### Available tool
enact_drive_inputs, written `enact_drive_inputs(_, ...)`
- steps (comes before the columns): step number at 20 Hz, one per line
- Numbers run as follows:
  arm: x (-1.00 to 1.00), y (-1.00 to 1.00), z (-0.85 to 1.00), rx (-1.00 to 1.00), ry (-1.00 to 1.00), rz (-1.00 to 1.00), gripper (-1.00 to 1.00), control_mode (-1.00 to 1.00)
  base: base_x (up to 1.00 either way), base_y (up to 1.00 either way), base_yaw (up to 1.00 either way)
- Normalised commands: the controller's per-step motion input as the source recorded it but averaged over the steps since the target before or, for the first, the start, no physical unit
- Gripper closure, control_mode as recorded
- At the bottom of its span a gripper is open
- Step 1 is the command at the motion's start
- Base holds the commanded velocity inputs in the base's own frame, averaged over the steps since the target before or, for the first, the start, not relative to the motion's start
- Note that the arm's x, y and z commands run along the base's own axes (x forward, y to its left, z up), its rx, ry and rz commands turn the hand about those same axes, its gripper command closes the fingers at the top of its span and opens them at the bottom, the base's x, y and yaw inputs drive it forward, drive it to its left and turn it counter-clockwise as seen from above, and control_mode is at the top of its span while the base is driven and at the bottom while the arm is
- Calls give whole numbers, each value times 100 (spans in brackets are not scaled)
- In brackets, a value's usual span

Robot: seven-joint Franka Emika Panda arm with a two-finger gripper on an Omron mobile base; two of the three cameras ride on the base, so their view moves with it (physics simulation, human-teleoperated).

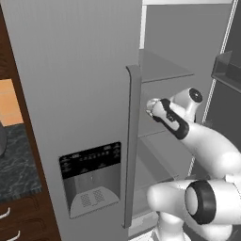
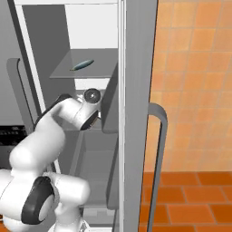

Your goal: Place one lemon and one fish in each tupperware on the nearby counter, to pack two identical lunches.

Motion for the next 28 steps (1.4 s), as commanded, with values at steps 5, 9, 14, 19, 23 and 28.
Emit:
enact_drive_inputs(5, -80, -37, 48, -2, -25, 0, 100, 100, -20, -13, 0)
enact_drive_inputs(9, 0, 0, 0, 0, 0, 0, 100, 100, -100, -10, 28)
enact_drive_inputs(14, 0, 0, 0, 0, 0, 0, 100, 100, -100, 82, 44)
enact_drive_inputs(19, 0, 0, 0, 0, 0, 0, 100, 100, -90, 100, 45)
enact_drive_inputs(23, 0, 0, 0, 0, 0, 0, 100, 100, -22, 100, 27)
enact_drive_inputs(28, 0, 0, 0, 0, 0, 0, 100, 100, 41, 100, 8)
